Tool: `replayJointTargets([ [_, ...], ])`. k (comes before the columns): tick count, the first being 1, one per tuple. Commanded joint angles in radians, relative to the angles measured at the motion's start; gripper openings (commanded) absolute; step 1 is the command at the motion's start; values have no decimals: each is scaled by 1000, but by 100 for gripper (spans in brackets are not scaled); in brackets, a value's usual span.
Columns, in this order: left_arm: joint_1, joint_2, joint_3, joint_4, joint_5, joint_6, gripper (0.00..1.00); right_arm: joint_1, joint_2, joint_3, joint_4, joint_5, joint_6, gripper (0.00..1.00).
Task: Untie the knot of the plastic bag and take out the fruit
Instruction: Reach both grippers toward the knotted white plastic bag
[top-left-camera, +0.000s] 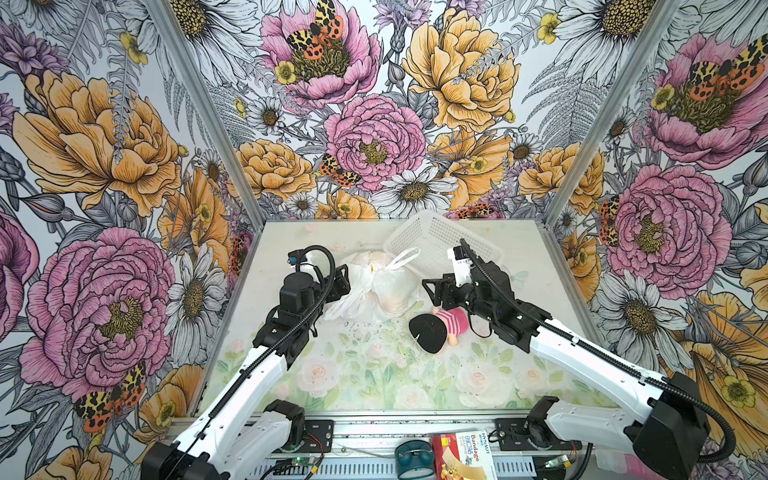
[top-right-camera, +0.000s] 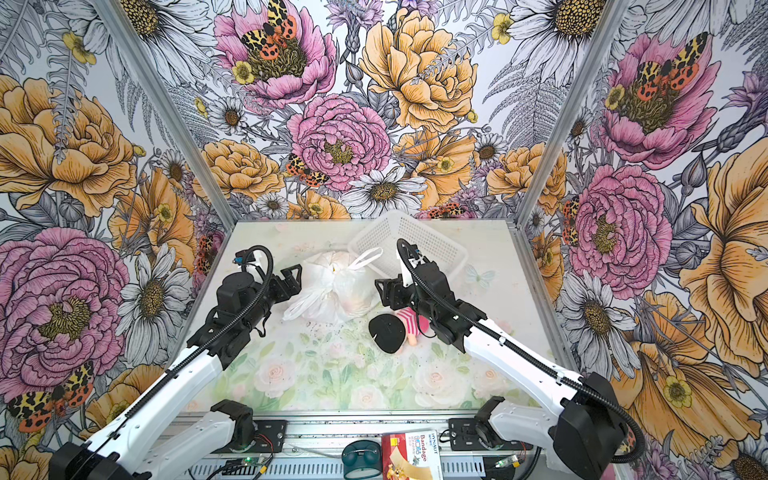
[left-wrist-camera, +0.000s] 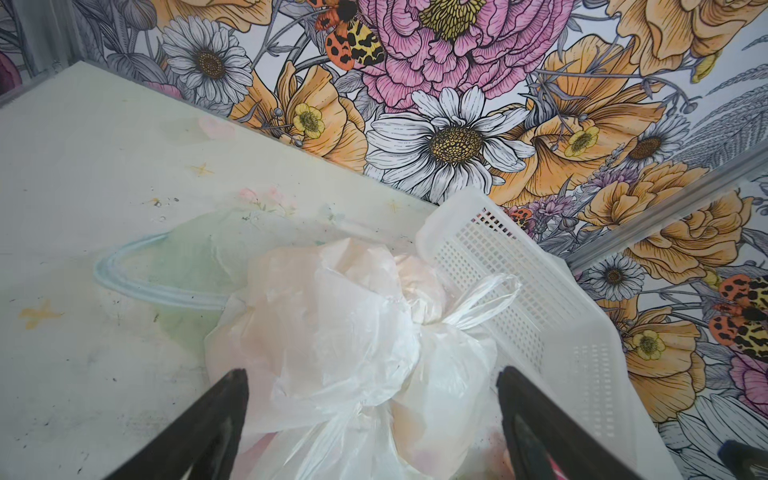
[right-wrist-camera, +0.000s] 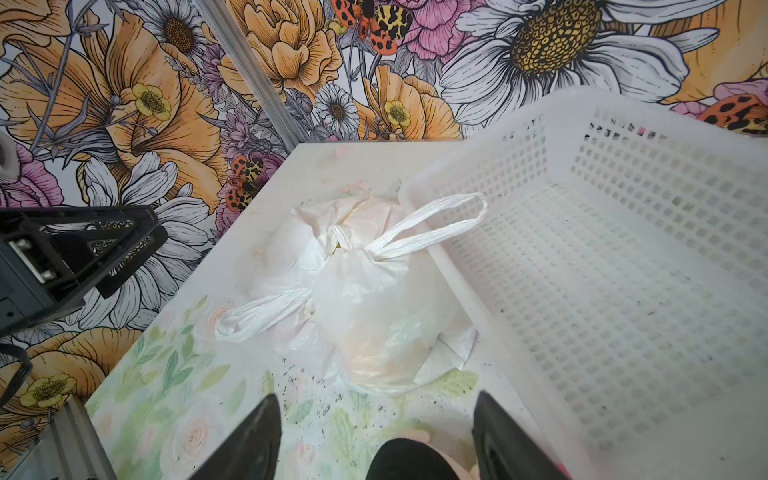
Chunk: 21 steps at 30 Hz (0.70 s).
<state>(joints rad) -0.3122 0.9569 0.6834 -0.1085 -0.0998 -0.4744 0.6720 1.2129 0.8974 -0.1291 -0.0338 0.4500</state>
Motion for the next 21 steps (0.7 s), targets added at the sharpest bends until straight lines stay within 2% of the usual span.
replayJointTargets([
  [1,-9,66,43,-21,30,28,91,20,78,69,-23,-31,-31,73],
  [5,-34,142,83,-40,32,53,90,55,178,138,-66,-27,-57,73],
  [8,-54,196,116,-60,30,70,91,83,244,184,-75,-8,-76,77],
  [12,-70,264,168,-110,13,77,92,100,388,261,-73,61,-92,81],
  [14,-74,278,171,-112,4,77,93,100,460,305,-75,99,-96,81],
  [19,-75,297,178,-114,1,82,97,104,581,372,-73,103,-97,81],
  [21,-74,304,180,-114,6,75,97,104,602,387,-73,103,-99,76],
])
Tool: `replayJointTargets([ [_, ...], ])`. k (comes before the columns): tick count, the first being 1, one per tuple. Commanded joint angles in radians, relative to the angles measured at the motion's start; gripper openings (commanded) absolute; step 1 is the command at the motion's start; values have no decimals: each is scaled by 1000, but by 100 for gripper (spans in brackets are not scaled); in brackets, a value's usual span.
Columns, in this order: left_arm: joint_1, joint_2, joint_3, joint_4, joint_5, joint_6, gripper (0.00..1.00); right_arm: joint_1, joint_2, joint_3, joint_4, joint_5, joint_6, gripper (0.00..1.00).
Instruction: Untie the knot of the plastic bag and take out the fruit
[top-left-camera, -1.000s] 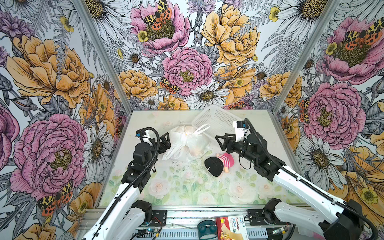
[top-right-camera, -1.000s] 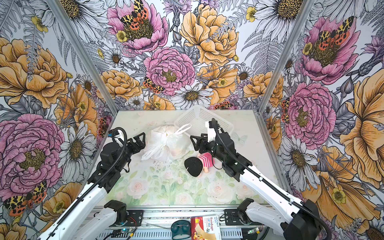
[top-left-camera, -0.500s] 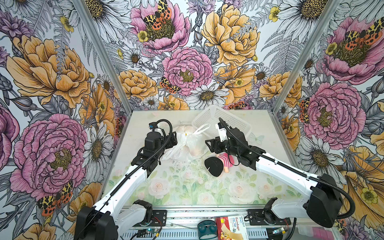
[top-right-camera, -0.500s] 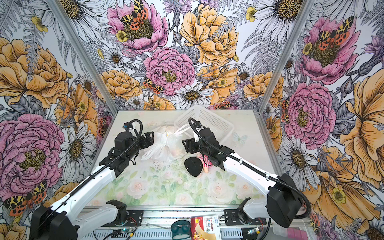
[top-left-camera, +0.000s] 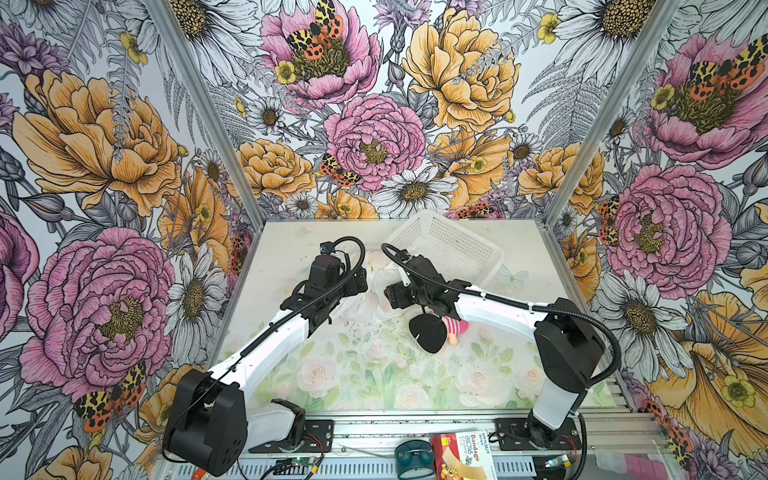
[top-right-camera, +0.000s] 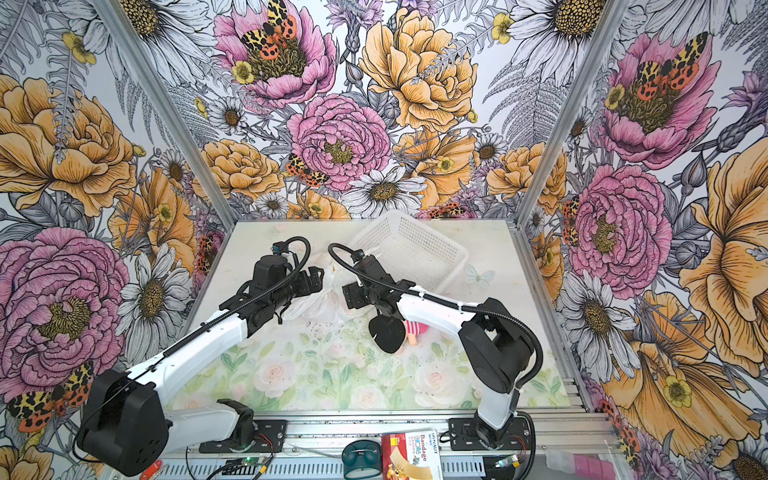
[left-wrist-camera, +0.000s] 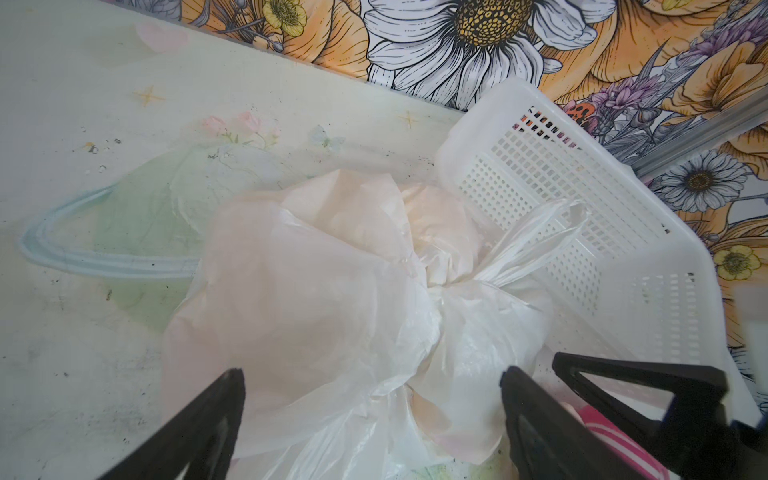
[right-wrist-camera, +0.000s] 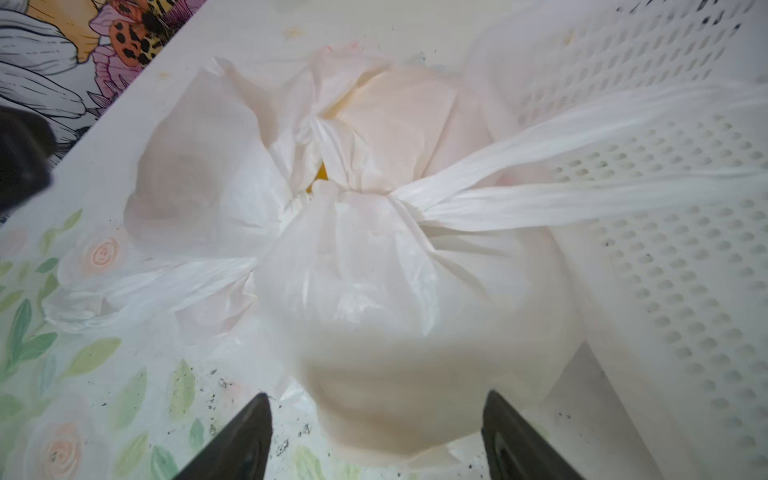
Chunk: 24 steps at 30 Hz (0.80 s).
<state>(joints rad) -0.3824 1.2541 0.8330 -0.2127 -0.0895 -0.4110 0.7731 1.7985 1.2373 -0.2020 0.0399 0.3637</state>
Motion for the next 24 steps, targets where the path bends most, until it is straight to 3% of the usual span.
replayJointTargets([
  [1,-4,9,30,-8,-4,10,97,2,22,50,1,30,-11,71],
  [3,-3,18,31,-8,-3,8,97,3,34,55,3,37,-14,55],
  [6,-3,32,36,-8,8,4,97,3,50,63,3,59,-11,14],
  [8,0,41,40,-8,19,0,97,1,52,60,4,74,-6,0],
  [18,4,105,65,-18,50,-2,98,1,-28,-21,73,79,15,0],
  [19,5,113,70,-25,47,-3,98,1,-38,-30,84,67,15,11],
  [21,11,133,82,-43,38,-7,98,3,-52,-44,106,31,8,43],
  [23,21,151,87,-48,44,-11,93,11,-54,-47,111,23,7,62],
  [24,27,162,90,-48,52,-12,89,14,-50,-43,111,23,3,67],
])
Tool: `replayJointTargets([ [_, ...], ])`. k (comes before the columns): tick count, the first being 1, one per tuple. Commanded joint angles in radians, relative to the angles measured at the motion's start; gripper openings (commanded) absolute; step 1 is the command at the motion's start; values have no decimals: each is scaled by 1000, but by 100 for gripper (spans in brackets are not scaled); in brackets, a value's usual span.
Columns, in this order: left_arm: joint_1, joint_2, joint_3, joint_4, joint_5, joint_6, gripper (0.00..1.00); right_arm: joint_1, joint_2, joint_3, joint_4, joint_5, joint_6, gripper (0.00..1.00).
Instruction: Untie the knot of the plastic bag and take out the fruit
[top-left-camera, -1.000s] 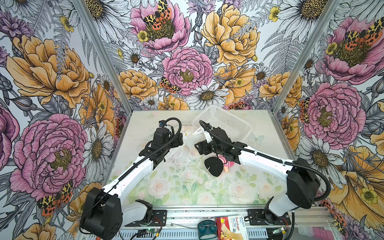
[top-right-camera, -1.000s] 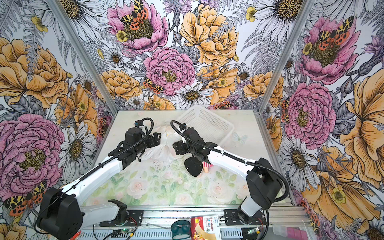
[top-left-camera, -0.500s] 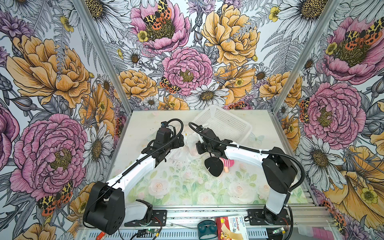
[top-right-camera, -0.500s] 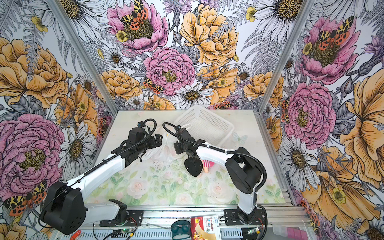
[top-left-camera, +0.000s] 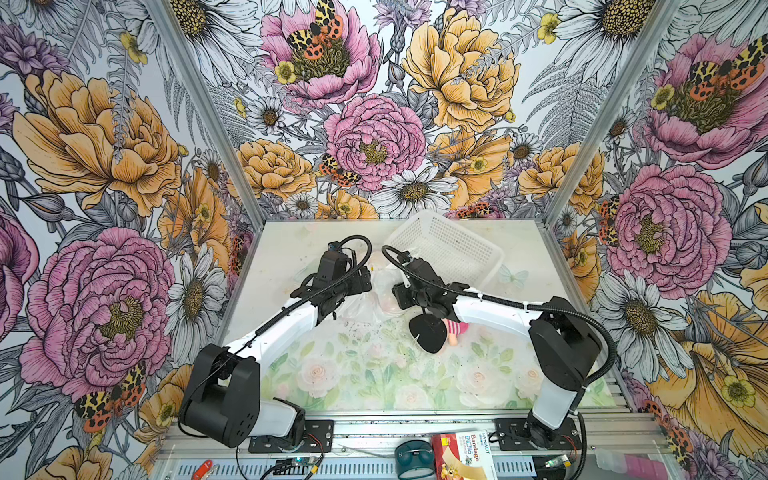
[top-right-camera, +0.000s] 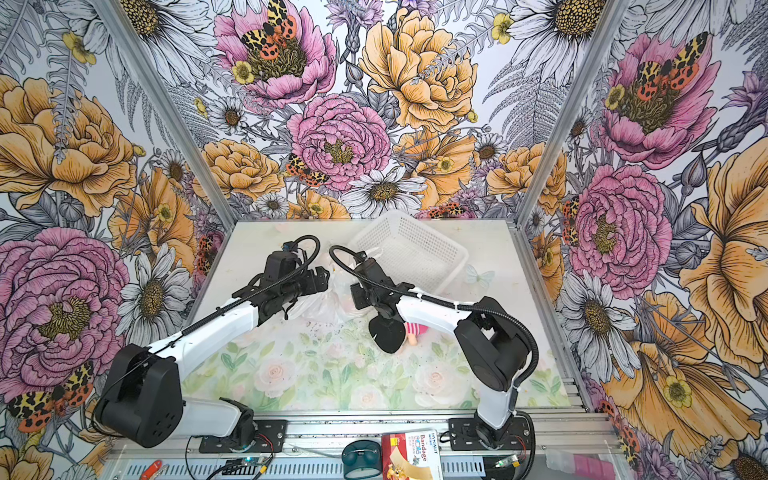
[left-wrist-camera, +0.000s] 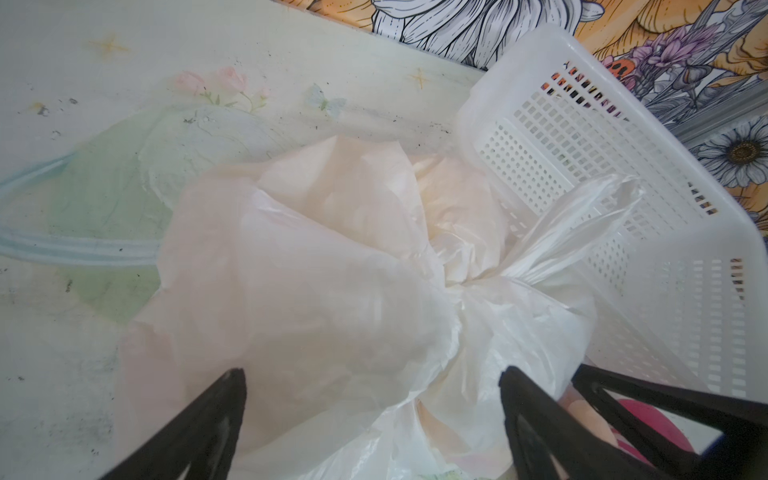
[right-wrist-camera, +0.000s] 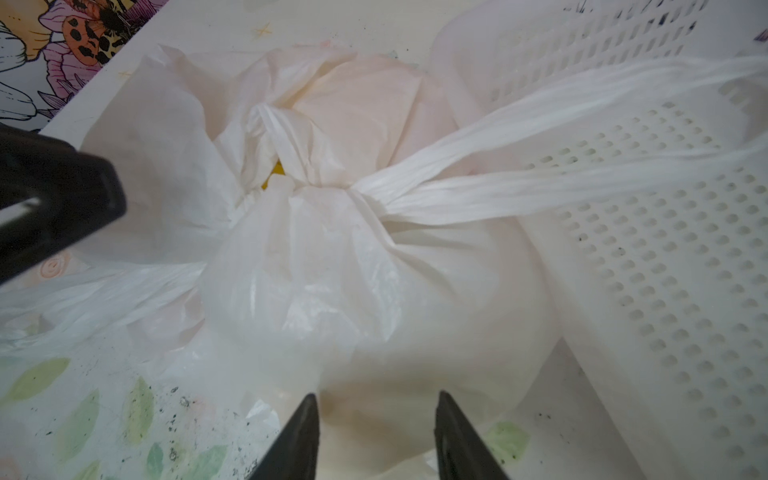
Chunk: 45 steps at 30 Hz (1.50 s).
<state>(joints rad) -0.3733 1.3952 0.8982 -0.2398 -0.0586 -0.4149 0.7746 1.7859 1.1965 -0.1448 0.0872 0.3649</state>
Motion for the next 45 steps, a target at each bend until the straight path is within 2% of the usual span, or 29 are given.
replayJointTargets([
  [1,23,30,28,-21,28,-10,83,13,-33,0,54,-24,0,70],
  [3,33,49,36,-22,52,-11,71,13,-15,13,54,-13,1,77],
  [4,35,53,38,-21,58,-13,69,13,-4,20,54,-12,3,80],
  [6,36,56,41,-21,65,-16,69,13,32,43,51,-12,7,88],
  [11,36,48,40,-20,63,-13,69,13,101,92,42,2,17,87],
  [12,36,48,39,-21,65,-13,68,12,108,97,42,-1,19,85],
  [14,36,47,39,-21,69,-13,68,12,123,107,42,-9,20,69],
  [15,34,48,41,-21,70,-13,69,12,126,110,42,-11,20,57],
  [17,35,48,41,-21,74,-13,70,13,130,112,42,-3,20,20],
  [19,31,44,40,-21,71,-13,73,13,123,107,42,8,20,0],
  [23,30,34,35,-21,62,-15,83,13,72,52,76,23,22,0],
  [27,22,36,38,-19,63,-9,96,12,-4,-57,201,-33,15,0],
  [31,19,65,50,-21,73,-9,96,13,-46,-103,256,-87,-17,0],
  [33,21,79,54,-21,83,-6,87,13,-46,-106,261,-92,-24,0],
  [34,21,83,58,-20,87,-4,79,13,-41,-106,263,-97,-27,0],
  [37,21,90,61,-20,99,-1,51,12,-19,-100,277,-118,-34,0],
  [41,19,94,66,-15,114,4,6,13,5,-86,273,-110,-35,0],
  [42,19,94,68,-15,114,3,0,13,7,-85,273,-109,-35,0],
  [45,20,87,63,-11,107,2,0,12,4,-89,272,-99,-34,0],
])
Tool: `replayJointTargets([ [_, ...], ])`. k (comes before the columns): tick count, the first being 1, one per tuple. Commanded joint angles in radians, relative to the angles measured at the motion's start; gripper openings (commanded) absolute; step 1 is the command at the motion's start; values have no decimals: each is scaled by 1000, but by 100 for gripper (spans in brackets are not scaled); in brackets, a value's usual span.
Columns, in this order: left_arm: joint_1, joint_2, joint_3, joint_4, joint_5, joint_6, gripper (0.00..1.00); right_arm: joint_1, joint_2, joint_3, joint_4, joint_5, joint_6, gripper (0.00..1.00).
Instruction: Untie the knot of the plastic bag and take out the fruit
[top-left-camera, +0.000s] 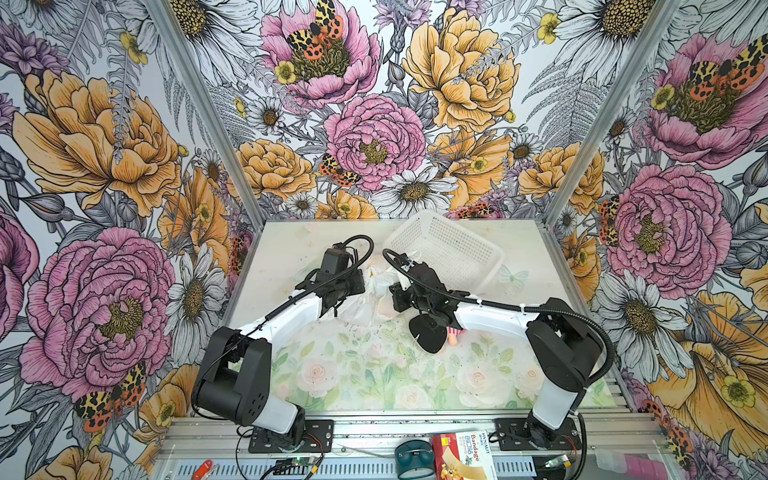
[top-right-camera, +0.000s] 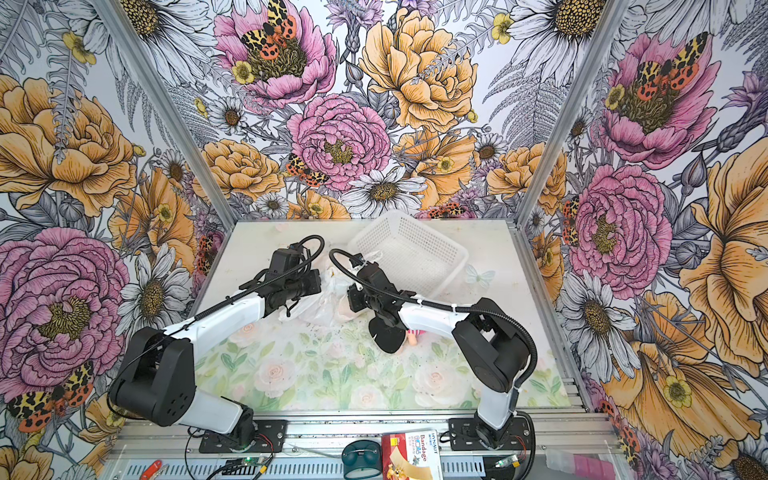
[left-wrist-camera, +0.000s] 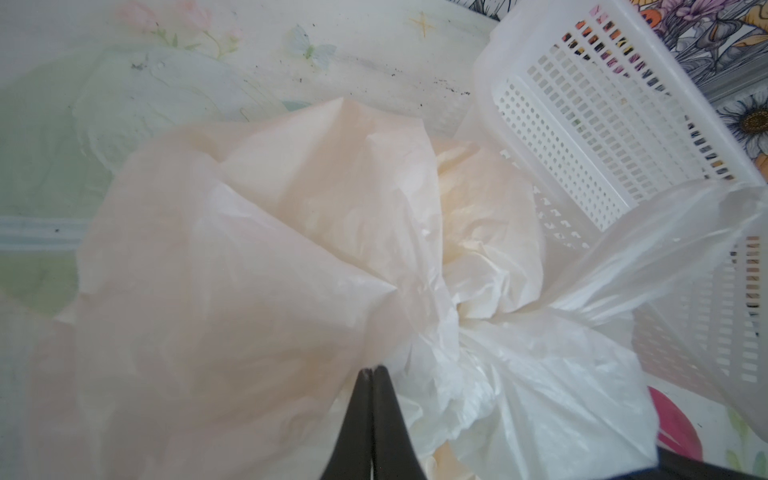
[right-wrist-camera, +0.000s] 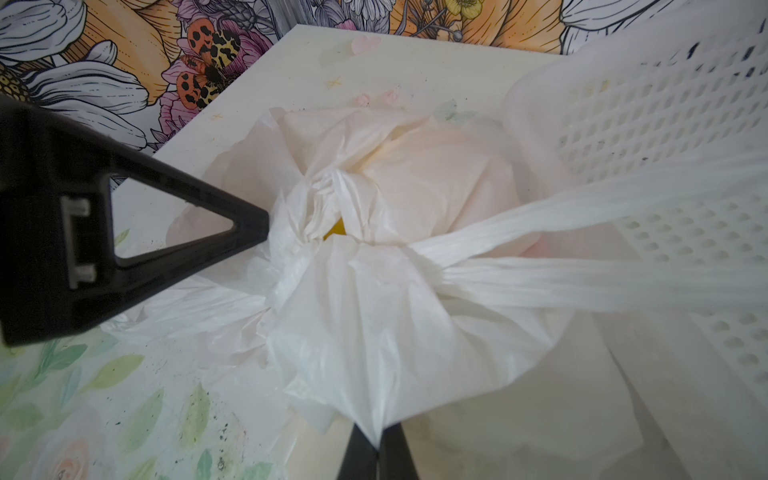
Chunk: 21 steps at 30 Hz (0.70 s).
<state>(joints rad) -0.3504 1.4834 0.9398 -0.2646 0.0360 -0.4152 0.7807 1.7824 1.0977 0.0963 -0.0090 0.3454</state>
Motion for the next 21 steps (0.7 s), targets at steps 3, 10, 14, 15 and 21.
replayJointTargets([
  [3,-5,-22,5,31,12,6,0,7,-7,-8,47,12,-15,0],
  [10,-17,-72,-9,31,-15,17,26,-20,-52,-89,142,-28,5,0],
  [14,-37,-70,-8,34,-25,26,83,-21,-49,-93,149,-37,5,0],
  [15,-40,-63,-6,33,-25,27,88,-20,-49,-93,151,-40,5,0],
  [21,-41,36,44,-6,-24,26,85,-21,-49,-95,153,-45,2,0],
])
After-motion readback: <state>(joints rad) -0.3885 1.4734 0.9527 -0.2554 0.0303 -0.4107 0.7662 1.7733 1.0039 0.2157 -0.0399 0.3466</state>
